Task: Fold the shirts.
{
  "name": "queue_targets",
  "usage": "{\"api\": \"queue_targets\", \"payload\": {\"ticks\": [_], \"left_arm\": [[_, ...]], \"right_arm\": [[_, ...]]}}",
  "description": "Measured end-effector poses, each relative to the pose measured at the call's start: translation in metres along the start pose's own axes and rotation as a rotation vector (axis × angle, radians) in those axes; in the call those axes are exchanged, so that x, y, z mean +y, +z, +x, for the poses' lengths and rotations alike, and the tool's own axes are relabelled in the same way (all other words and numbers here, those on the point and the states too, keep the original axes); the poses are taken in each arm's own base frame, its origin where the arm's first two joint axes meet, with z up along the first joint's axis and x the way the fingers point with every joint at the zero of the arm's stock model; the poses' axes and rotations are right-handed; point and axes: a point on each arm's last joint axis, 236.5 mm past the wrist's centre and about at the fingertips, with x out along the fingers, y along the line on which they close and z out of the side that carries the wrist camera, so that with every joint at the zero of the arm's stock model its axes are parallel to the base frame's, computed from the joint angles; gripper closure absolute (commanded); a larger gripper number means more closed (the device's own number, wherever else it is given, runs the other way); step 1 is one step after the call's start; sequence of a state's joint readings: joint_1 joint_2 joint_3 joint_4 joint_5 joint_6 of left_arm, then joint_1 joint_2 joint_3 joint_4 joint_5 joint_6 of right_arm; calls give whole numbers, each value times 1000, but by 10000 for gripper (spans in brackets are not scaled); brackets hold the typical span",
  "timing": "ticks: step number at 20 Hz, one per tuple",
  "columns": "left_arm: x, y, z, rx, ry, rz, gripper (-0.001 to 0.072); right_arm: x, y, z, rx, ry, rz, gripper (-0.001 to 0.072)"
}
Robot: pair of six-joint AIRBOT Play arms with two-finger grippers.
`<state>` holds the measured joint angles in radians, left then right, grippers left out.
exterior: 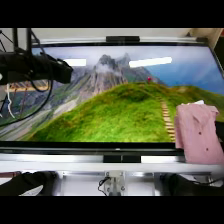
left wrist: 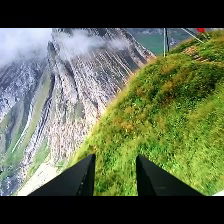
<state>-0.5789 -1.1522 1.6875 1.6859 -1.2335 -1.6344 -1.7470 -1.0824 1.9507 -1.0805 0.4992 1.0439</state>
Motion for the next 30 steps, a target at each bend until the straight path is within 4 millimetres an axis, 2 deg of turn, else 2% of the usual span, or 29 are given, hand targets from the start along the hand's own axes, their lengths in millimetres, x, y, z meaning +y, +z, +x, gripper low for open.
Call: {"api": "queue_targets", "payload": {"ticks": [2, 3, 4, 5, 8, 12, 17, 21, 22, 23, 27, 30], "left_arm": [[0, 0, 1, 1, 0, 1, 368], [0, 0, 1, 2, 0, 1, 368], [0, 0, 2, 2, 0, 1, 368], [0, 0, 2, 2, 0, 2, 368], [0, 0, 2, 3, 0, 2, 368], [0, -1, 5, 7, 1, 5, 368], [-1, -4, 14, 27, 2, 7, 368], [-2, -6, 17, 36, 1, 30, 343], [-2, -6, 18, 37, 1, 40, 224], [-2, -7, 19, 44, 1, 51, 151], [-2, -20, 23, 101, -1, 73, 152], [-2, -38, 32, 178, 0, 82, 152]], "right_arm": [[-26, -7, -8, 41, -58, 8, 623], [-37, -10, -12, 58, -84, 20, 529], [-46, -13, -15, 74, -106, 38, 302], [-53, -17, -18, 91, -122, 58, 212], [-56, -26, -25, 142, -125, 107, 211], [-36, -48, -46, 294, -72, 135, 211], [-15, -96, -95, 599, -53, 179, 205], [-3, -113, -132, 756, -67, 237, 204], [3, -117, -140, 789, -55, 253, 204], [10, -121, -148, 826, -41, 271, 204], [46, -135, -176, 970, 72, 359, 205], [94, -149, -196, 1084, 273, 392, 205]]}}
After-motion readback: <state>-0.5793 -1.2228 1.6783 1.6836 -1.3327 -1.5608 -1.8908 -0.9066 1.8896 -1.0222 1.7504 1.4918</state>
